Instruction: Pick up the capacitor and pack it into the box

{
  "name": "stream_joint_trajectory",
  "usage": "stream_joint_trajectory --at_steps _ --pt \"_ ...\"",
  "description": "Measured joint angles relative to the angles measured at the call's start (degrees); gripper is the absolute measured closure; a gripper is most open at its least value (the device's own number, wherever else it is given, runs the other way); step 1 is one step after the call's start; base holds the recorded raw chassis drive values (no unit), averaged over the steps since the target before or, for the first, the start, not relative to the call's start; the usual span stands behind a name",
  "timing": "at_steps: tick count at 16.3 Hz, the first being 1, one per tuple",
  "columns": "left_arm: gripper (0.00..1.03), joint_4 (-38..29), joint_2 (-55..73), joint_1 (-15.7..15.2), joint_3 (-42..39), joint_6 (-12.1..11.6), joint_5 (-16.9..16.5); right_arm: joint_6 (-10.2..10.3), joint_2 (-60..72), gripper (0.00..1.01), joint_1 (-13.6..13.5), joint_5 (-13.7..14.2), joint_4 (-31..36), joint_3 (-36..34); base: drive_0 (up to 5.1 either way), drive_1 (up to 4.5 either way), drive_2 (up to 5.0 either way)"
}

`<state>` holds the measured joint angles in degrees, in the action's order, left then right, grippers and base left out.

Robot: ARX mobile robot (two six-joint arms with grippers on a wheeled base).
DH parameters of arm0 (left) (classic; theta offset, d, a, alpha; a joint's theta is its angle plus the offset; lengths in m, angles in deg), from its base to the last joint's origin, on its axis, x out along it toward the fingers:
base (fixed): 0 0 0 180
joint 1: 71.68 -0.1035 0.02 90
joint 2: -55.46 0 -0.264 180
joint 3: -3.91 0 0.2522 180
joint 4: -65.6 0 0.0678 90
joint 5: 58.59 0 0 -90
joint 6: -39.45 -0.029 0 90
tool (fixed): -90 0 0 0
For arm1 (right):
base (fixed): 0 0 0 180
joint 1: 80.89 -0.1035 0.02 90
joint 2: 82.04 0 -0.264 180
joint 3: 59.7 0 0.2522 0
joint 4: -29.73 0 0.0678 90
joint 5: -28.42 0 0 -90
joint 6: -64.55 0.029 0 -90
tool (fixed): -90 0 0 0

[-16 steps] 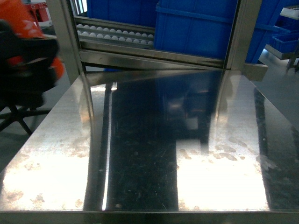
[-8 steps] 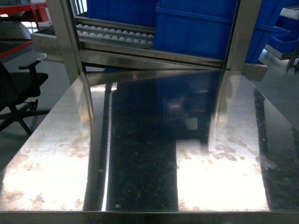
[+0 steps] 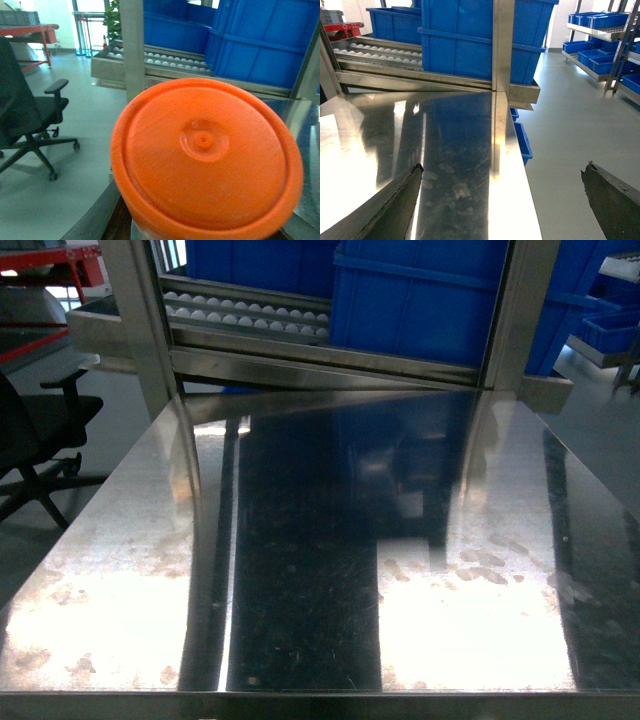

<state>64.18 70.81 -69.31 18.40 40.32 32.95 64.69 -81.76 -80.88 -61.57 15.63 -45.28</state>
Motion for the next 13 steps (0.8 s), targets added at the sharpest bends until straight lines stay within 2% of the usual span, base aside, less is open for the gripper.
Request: stream_joint_trajectory --at_steps 1,3,6,7,13 --pt "0.59 0.9 -1.2 -3.0 0.0 0.0 -0.3 0.0 0.0 0.03 0.0 0.0 0.1 0.0 0.0 0.00 0.0" --pt "0.59 3.3 -3.2 -2.2 0.0 0.0 -1.5 0.0 0.0 0.03 0.0 0.0 0.1 0.0 0.0 0.00 0.0" --pt "0.59 6.6 -6.2 -2.3 0.0 0.0 -1.5 0.0 0.0 0.03 0.0 0.0 0.0 0.0 0.0 0.00 0.0" --pt "0.59 15.7 -12.3 -2.3 0.1 0.0 -1.6 0.0 0.0 0.03 0.0 0.0 0.0 0.0 0.0 0.00 0.0" --pt "0.59 15.6 -14.8 -2.3 0.1 -0.1 -1.6 0.0 0.0 0.03 0.0 0.0 0.0 0.0 0.0 0.00 0.0"
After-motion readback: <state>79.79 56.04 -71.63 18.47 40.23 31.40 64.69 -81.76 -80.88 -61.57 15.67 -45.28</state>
